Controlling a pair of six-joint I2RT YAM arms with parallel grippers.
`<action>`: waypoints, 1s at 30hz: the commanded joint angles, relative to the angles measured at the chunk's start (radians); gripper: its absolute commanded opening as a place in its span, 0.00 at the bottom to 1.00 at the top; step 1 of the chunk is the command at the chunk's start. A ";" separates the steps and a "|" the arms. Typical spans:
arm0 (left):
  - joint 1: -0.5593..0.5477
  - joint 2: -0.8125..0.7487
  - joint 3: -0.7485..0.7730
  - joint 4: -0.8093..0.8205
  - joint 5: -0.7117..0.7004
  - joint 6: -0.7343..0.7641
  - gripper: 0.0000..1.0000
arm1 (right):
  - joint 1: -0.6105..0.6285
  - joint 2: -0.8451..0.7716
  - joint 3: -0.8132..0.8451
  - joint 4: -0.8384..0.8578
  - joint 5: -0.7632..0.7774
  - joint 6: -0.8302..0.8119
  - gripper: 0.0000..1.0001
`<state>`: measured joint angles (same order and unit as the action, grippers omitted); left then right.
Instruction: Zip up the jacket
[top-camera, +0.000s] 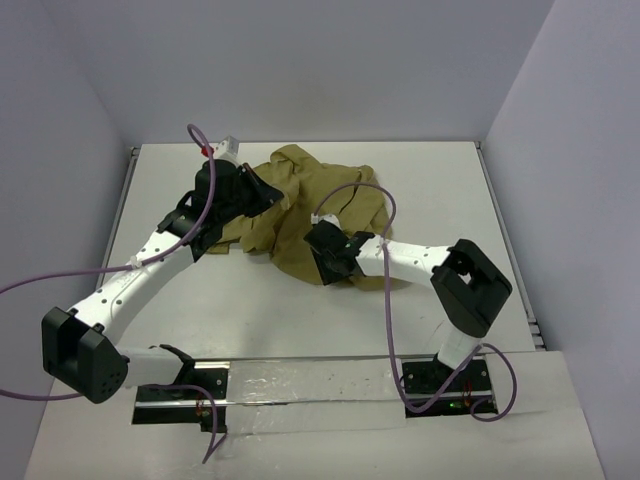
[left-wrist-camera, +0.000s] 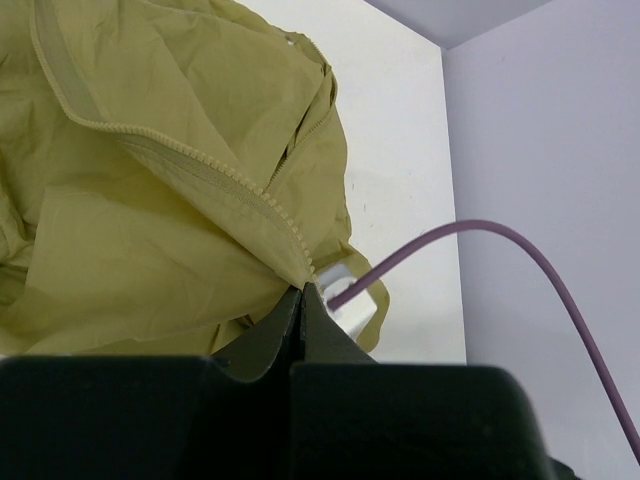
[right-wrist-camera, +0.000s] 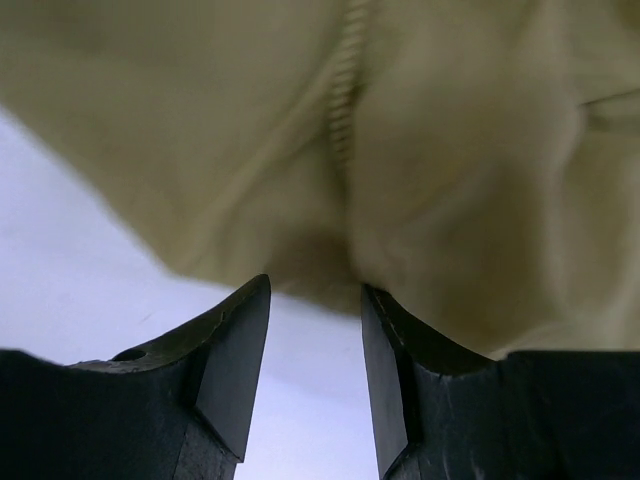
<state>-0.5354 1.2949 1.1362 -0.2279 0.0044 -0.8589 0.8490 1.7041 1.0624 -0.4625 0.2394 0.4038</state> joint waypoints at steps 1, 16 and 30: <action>-0.006 -0.016 0.008 0.016 0.002 0.003 0.00 | -0.041 0.026 0.039 0.012 0.093 0.020 0.49; -0.008 -0.004 0.004 0.026 0.002 0.001 0.00 | -0.109 0.076 0.038 0.066 0.128 -0.044 0.48; -0.016 0.014 0.012 0.034 0.002 -0.002 0.00 | -0.104 -0.040 0.049 0.004 0.180 -0.056 0.00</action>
<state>-0.5386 1.2985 1.1358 -0.2272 0.0044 -0.8595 0.7456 1.7775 1.0752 -0.4273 0.3591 0.3468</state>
